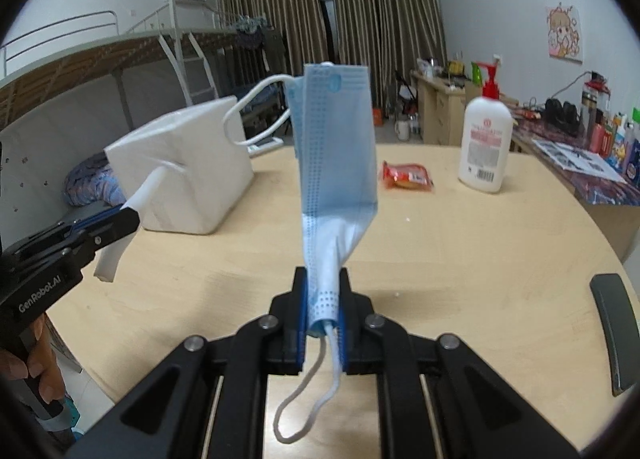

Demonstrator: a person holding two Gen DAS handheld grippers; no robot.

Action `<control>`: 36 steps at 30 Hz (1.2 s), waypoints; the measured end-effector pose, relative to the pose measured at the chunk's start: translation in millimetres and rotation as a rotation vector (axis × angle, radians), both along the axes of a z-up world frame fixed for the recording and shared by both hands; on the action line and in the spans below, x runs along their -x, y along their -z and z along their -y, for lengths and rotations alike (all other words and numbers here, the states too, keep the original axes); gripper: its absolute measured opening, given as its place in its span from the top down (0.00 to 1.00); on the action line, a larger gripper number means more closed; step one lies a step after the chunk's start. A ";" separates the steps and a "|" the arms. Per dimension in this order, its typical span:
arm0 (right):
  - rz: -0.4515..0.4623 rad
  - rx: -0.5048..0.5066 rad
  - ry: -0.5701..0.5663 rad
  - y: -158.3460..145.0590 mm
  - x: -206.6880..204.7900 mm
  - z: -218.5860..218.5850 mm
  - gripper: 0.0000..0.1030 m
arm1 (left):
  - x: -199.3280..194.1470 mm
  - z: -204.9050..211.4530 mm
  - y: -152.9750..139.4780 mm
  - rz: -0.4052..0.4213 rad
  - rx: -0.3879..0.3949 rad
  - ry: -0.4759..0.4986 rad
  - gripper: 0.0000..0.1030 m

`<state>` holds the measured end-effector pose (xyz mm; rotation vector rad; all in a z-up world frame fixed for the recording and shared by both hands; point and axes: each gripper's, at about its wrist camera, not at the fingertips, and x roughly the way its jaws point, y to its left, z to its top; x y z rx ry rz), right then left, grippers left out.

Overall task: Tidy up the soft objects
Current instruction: 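Carry the foam stick and blue mask with both tools over the white foam box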

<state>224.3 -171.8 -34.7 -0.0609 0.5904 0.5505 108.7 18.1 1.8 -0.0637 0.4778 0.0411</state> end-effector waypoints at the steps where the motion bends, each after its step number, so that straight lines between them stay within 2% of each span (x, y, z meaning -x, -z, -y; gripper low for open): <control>1: 0.008 -0.005 -0.002 -2.2 2.7 -0.4 0.85 | 6.1 -3.0 -2.3 0.012 0.007 -0.008 0.88; 14: 0.159 -0.092 -0.020 -33.5 59.8 -1.7 0.85 | 85.2 -22.7 -25.9 0.141 -0.004 -0.047 0.88; 26: 0.259 -0.120 -0.047 -43.6 99.7 -1.0 0.85 | 144.7 -23.0 -36.8 0.236 -0.032 -0.052 0.88; 36: 0.331 -0.142 -0.049 -48.9 123.4 7.7 0.85 | 172.3 -16.3 -40.7 0.283 -0.048 -0.046 0.88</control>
